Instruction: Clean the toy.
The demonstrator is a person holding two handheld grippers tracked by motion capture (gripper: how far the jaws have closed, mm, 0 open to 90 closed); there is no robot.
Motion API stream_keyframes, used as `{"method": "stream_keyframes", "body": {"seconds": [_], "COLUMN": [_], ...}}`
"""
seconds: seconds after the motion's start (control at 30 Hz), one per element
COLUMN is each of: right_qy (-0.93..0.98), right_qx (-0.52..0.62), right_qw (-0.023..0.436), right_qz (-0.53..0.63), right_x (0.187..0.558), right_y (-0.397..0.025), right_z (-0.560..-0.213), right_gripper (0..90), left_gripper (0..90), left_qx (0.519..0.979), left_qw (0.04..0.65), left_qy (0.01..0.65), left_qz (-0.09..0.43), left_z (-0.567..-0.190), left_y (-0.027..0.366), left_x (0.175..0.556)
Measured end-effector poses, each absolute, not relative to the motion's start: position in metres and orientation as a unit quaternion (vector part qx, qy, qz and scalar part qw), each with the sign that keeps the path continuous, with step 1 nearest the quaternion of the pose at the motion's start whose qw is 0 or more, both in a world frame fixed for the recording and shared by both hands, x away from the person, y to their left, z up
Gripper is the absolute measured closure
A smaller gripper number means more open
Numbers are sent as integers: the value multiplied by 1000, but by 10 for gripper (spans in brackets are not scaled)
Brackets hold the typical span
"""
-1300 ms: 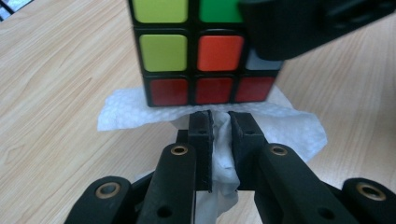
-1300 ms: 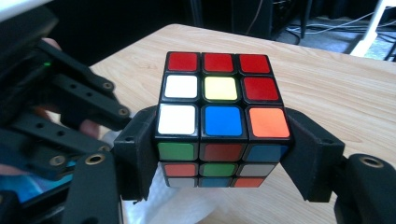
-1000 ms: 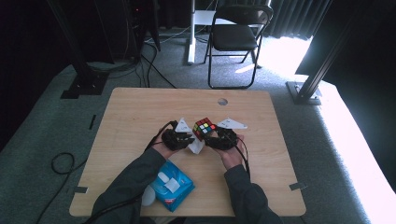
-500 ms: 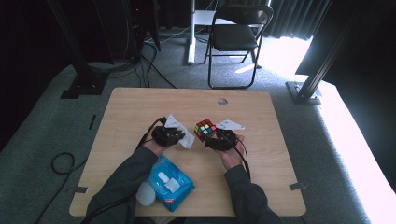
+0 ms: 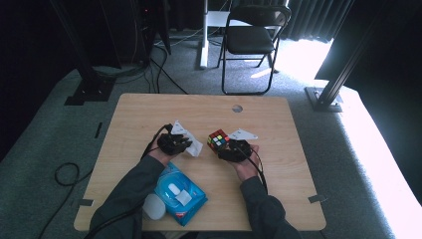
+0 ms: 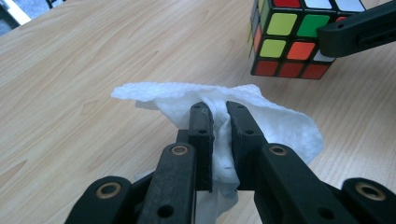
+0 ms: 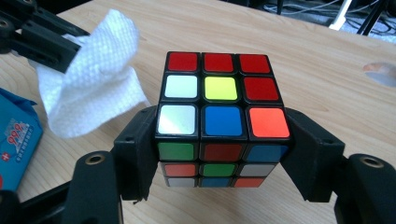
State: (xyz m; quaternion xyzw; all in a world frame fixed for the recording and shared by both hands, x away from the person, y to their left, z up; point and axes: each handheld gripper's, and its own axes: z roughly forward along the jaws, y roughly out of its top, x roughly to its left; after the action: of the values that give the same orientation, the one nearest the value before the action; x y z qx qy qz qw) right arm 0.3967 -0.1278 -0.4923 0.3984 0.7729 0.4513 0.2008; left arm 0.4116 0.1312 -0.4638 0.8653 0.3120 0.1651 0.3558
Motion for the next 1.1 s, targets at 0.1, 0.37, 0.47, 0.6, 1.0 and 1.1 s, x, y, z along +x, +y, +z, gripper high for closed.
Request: {"method": "stream_keyframes", "body": {"seconds": [0.1, 0.37, 0.47, 0.6, 1.0, 1.1], "right_qy": [776, 788, 792, 798, 804, 806], "right_qx": [400, 396, 394, 391, 386, 386], "right_qw": [200, 197, 197, 198, 195, 195], "right_qz": [446, 429, 422, 414, 407, 404], "right_x": [398, 400, 401, 402, 402, 402], "right_y": [-128, -125, -123, -121, -118, -117], "right_z": [-495, -503, -506, -510, -519, -521], "right_gripper": [342, 342, 342, 342, 341, 341], "left_gripper": [816, 816, 815, 814, 802, 800], "left_qx": [865, 860, 858, 856, 851, 849], "left_qw": [352, 342, 338, 329, 309, 306], "left_qy": [317, 338, 346, 359, 386, 392], "left_qz": [166, 170, 171, 171, 178, 179], "left_z": [-465, -470, -473, -476, -481, -483], "left_y": [135, 145, 148, 152, 164, 167], "left_x": [413, 416, 418, 421, 431, 433]}}
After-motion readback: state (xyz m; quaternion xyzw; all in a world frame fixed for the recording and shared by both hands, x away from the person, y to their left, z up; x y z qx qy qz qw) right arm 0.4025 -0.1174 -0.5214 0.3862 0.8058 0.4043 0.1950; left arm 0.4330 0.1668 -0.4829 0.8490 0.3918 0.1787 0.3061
